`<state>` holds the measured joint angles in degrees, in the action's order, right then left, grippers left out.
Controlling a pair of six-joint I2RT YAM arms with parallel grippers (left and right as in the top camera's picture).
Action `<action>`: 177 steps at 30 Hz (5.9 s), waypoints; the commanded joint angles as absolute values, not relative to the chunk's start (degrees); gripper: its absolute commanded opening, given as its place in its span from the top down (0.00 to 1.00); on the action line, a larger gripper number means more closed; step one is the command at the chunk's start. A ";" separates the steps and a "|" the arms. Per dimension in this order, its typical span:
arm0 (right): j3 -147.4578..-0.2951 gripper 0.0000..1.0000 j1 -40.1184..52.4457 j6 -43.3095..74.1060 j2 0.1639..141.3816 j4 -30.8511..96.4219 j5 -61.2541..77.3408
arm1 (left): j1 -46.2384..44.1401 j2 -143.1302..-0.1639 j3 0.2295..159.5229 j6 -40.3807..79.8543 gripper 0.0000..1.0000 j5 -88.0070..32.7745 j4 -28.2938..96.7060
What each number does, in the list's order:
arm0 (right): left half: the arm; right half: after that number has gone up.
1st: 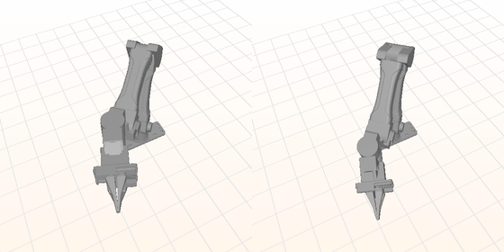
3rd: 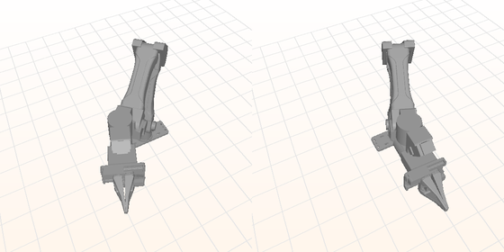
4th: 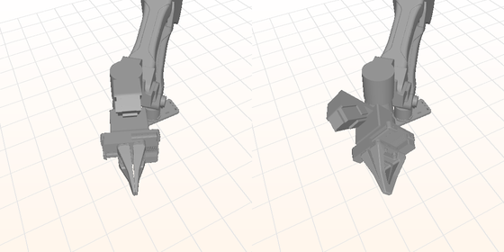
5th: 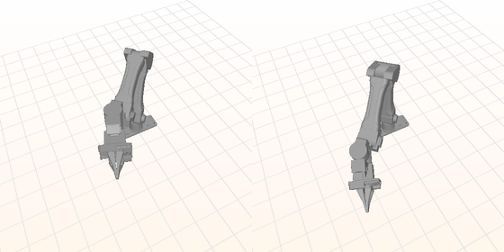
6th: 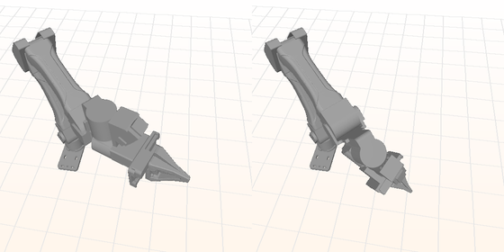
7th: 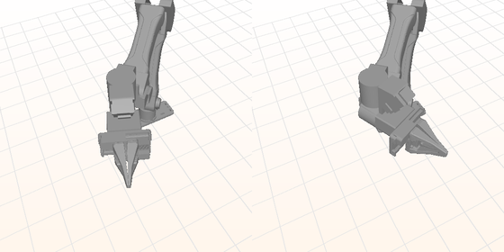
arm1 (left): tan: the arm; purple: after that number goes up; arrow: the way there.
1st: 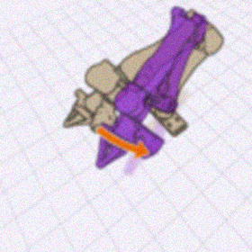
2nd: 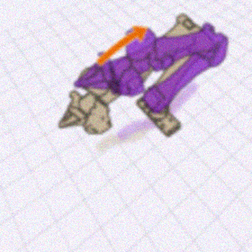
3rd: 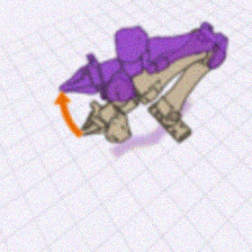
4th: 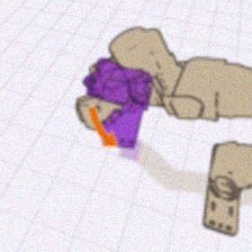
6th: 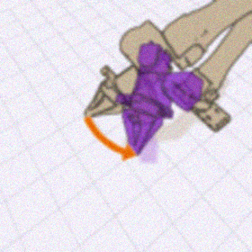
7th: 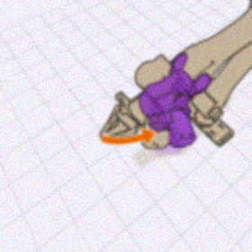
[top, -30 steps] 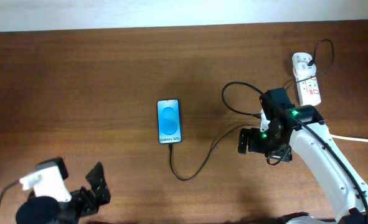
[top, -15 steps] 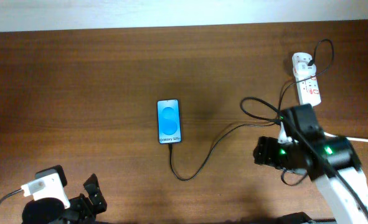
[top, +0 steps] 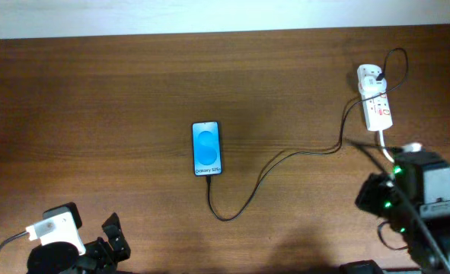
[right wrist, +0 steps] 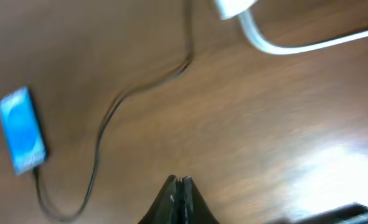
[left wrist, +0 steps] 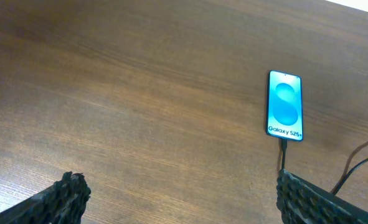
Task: Plug charger to phone and switch on socket
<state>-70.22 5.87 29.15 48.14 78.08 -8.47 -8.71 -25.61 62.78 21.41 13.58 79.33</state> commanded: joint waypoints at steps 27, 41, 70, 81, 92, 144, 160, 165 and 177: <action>-81.45 0.96 -29.30 16.25 105.45 44.27 18.41 | -8.73 -25.32 62.67 20.73 0.01 14.39 79.13; -81.43 0.96 -29.21 15.22 115.57 24.93 15.84 | -8.71 -25.32 62.67 20.73 0.01 14.39 79.13; -81.45 0.96 -23.27 14.87 123.28 10.55 14.15 | -8.71 -25.32 62.67 20.75 0.01 14.39 79.13; -82.72 0.96 -24.82 12.27 120.36 13.10 12.91 | -8.71 -25.32 62.67 20.73 0.01 14.39 79.13; -82.81 0.96 -25.26 12.25 119.59 11.86 12.82 | -8.71 -25.32 62.67 20.75 0.01 14.39 79.13; -82.00 0.96 -23.94 9.43 119.22 11.97 3.79 | -8.71 -25.32 62.67 20.75 0.01 14.39 79.13; -81.91 0.96 -24.29 10.11 120.42 12.03 13.08 | -8.71 -25.32 62.67 20.75 0.01 14.39 79.13; -81.91 0.96 -24.29 10.09 121.25 11.40 12.91 | -8.71 -25.32 62.67 20.73 0.01 14.39 79.13; -81.91 0.96 -22.02 9.87 124.03 9.65 12.93 | -8.71 -25.32 62.67 20.75 0.01 14.39 79.13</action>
